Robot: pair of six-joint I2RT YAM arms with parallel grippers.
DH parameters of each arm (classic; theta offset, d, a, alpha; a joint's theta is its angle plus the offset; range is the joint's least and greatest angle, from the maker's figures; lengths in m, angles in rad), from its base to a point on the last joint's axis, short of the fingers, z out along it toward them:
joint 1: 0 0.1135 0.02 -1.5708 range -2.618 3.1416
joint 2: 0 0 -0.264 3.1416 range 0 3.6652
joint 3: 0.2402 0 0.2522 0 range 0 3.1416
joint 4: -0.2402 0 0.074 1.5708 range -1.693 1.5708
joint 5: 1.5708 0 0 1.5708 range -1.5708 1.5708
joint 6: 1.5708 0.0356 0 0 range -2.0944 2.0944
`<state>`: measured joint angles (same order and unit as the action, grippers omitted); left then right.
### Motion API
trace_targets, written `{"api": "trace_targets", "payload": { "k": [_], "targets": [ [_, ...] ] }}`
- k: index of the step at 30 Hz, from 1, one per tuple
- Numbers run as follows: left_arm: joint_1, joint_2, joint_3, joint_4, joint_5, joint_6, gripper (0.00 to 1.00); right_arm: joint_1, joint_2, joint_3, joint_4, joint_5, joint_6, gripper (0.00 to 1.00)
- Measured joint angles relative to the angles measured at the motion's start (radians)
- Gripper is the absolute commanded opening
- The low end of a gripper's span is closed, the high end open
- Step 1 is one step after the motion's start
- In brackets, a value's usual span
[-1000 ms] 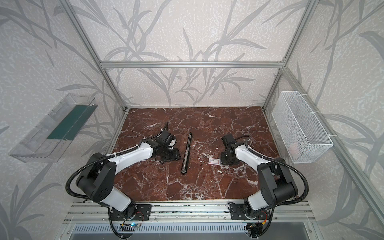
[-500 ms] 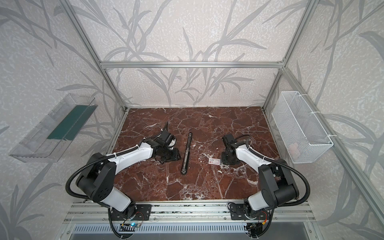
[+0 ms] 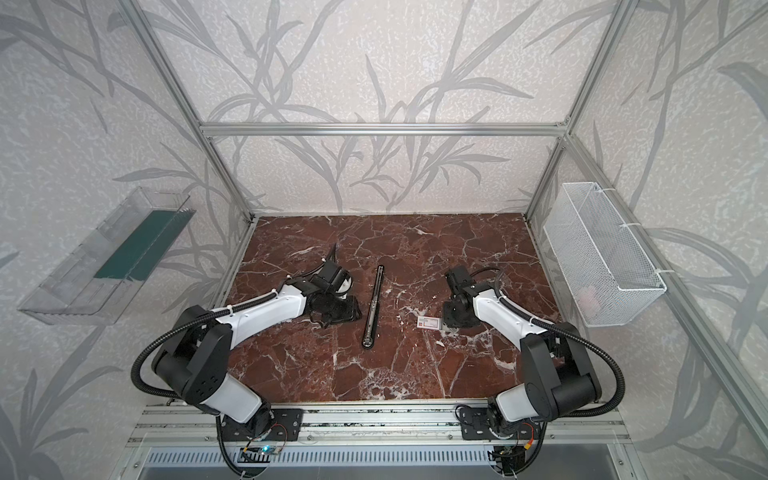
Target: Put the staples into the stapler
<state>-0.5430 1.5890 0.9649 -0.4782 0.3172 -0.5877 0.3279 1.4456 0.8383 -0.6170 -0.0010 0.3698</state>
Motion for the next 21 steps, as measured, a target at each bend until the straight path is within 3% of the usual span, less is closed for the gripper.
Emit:
{"api": "trace_targets", "payload": {
  "k": [8, 21],
  "targets": [
    [0.000, 0.000, 0.000, 0.001, 0.003, 0.000, 0.44, 0.001, -0.018, 0.001, 0.003, -0.047, -0.048, 0.31],
    [0.001, 0.000, 0.000, 0.001, 0.003, -0.001, 0.44, 0.008, 0.080, 0.017, 0.014, -0.068, -0.080, 0.33]
  ]
}}
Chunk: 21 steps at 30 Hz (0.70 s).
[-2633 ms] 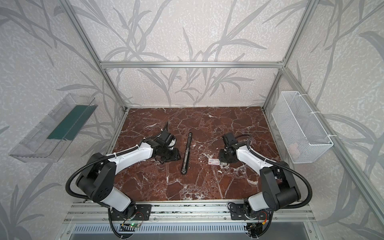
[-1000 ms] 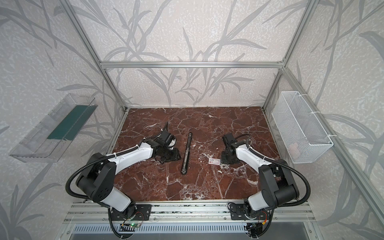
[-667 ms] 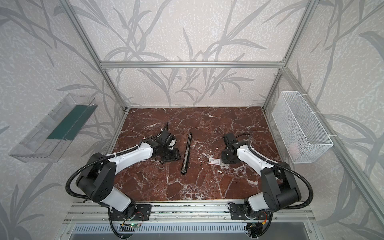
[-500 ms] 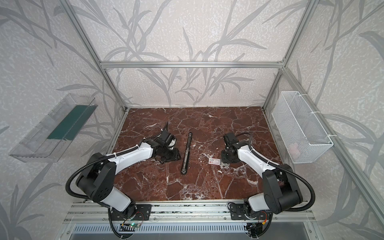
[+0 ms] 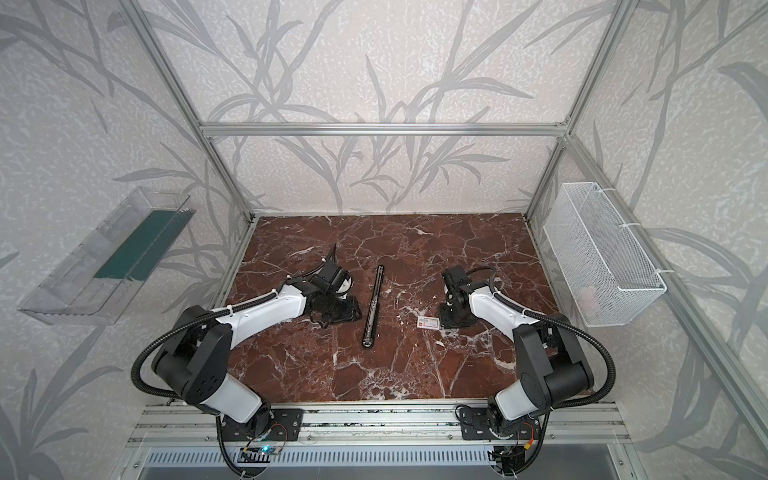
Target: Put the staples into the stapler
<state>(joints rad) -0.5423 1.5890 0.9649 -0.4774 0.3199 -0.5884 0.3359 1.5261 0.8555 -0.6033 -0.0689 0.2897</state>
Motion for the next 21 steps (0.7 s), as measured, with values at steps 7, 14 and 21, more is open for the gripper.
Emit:
{"api": "trace_targets", "payload": {
  "k": [7, 14, 21],
  "targets": [
    [0.000, 0.000, 0.000, 0.000, 0.000, -0.005, 0.44, 0.007, 0.017, 0.005, -0.011, 0.002, -0.011, 0.31],
    [0.000, 0.000, 0.000, 0.000, 0.000, -0.008, 0.44, 0.032, 0.052, 0.045, -0.038, 0.040, -0.025, 0.28],
    [0.000, 0.000, 0.000, 0.000, 0.000, -0.008, 0.44, 0.047, 0.085, 0.071, -0.060, 0.073, -0.029, 0.28]
  ]
}}
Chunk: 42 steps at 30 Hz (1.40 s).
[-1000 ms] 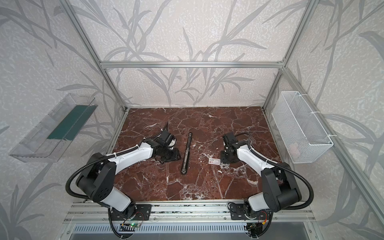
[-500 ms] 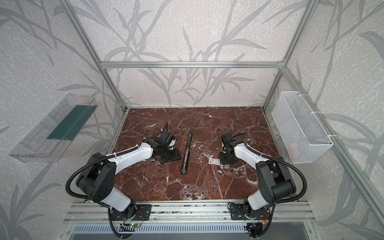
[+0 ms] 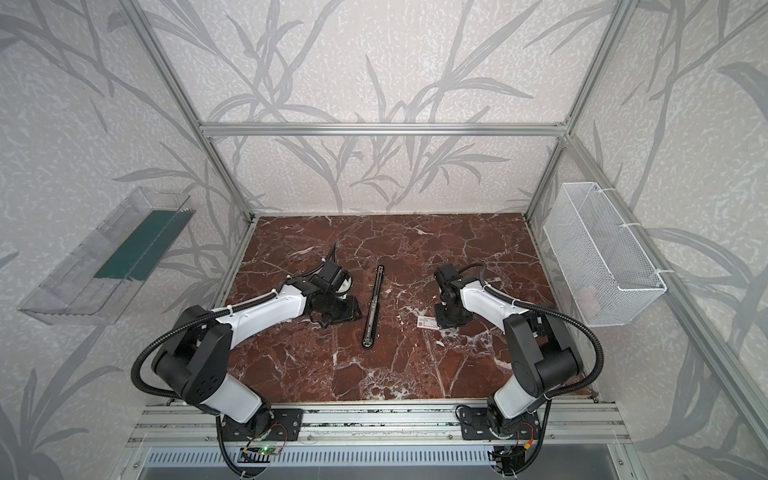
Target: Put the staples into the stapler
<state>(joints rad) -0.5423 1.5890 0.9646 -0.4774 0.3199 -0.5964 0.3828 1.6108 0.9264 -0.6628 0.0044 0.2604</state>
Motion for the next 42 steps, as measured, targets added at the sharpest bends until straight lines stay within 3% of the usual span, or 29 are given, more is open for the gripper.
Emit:
{"api": "trace_targets", "payload": {
  "k": [5, 16, 24, 31, 42],
  "targets": [
    [0.001, 0.000, 0.000, 0.000, 0.000, 0.000, 0.44, 0.006, 0.012, 0.010, -0.014, 0.021, -0.002, 0.30],
    [0.005, 0.000, 0.000, 0.000, 0.000, 0.000, 0.44, 0.011, 0.040, 0.026, -0.031, 0.032, -0.012, 0.21],
    [0.008, 0.000, 0.000, 0.000, 0.000, -0.001, 0.44, 0.021, 0.052, 0.032, -0.045, 0.039, -0.024, 0.25],
    [0.008, 0.000, 0.000, 0.000, 0.000, -0.001, 0.44, 0.030, 0.055, 0.044, -0.052, 0.044, -0.026, 0.16],
    [0.011, 0.000, 0.000, 0.000, -0.002, -0.002, 0.44, 0.030, 0.045, 0.053, -0.068, 0.046, -0.026, 0.10]
  ]
}}
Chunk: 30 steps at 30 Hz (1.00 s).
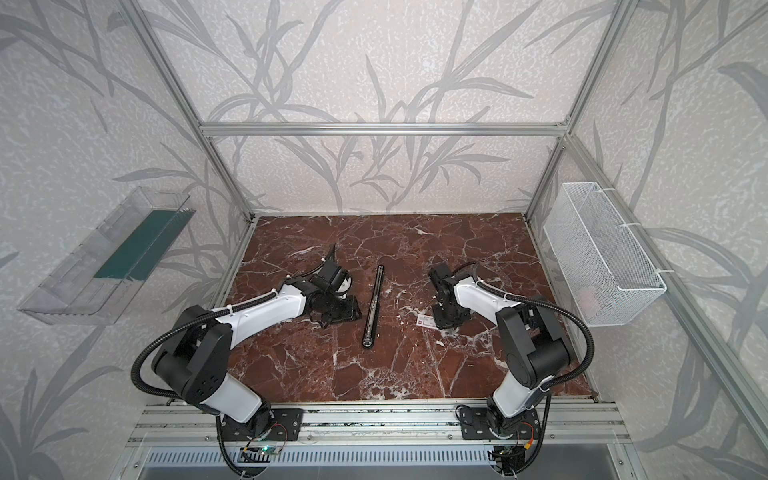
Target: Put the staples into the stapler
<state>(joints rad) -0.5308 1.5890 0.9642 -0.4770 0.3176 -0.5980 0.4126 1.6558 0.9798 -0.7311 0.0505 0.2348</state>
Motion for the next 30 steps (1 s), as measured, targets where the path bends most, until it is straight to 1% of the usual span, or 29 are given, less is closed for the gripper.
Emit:
{"api": "trace_targets", "payload": {
  "k": [11, 16, 21, 30],
  "targets": [
    [0.015, 0.005, 0.021, -0.008, -0.051, -0.006, 0.44, 0.000, -0.140, 0.056, -0.024, -0.001, 0.002, 0.11],
    [0.012, 0.068, 0.085, -0.010, -0.054, -0.006, 0.44, 0.000, -0.169, 0.087, -0.020, -0.024, 0.003, 0.11],
    [-0.019, 0.121, 0.092, -0.048, -0.051, -0.004, 0.44, 0.000, -0.197, 0.089, 0.001, -0.066, 0.008, 0.11],
    [-0.082, 0.143, 0.090, -0.092, -0.052, -0.005, 0.44, 0.000, -0.232, 0.089, 0.057, -0.146, 0.035, 0.11]
  ]
}}
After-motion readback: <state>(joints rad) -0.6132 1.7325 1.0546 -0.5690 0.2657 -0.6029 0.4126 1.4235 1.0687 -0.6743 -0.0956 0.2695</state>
